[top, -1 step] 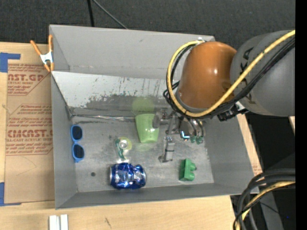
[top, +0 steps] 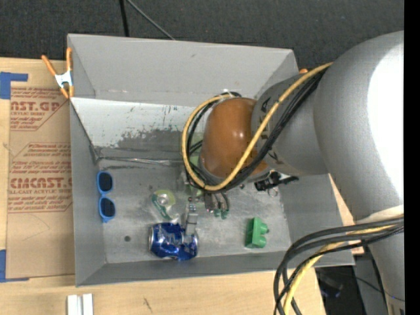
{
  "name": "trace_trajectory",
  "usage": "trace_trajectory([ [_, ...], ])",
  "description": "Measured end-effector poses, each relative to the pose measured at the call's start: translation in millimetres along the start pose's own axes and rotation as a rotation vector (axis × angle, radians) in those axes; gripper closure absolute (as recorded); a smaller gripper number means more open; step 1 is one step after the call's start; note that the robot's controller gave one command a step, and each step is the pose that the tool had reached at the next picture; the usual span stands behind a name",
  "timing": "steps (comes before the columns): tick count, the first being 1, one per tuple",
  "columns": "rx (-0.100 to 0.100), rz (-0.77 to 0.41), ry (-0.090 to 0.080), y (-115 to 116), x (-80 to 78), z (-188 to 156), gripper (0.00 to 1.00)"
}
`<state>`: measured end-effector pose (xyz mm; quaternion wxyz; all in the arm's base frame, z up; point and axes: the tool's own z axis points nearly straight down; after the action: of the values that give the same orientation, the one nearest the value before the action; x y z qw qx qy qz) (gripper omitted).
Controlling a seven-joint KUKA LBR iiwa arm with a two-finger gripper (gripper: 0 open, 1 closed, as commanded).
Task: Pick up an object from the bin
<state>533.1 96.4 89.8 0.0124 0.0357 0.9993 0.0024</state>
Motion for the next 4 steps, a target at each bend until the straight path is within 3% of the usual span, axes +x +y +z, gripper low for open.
trace_trajectory([
  [1, 0.001, 0.093, 0.013, 70.7, 44.0, 17.2, 0.00],
  [2, 0.005, 0.094, 0.027, 67.8, 46.1, 17.3, 1.00],
  [3, 0.004, 0.096, 0.017, 33.2, 35.2, -102.4, 1.00],
  [4, 0.003, 0.091, 0.015, 17.7, 33.0, -212.6, 1.00],
])
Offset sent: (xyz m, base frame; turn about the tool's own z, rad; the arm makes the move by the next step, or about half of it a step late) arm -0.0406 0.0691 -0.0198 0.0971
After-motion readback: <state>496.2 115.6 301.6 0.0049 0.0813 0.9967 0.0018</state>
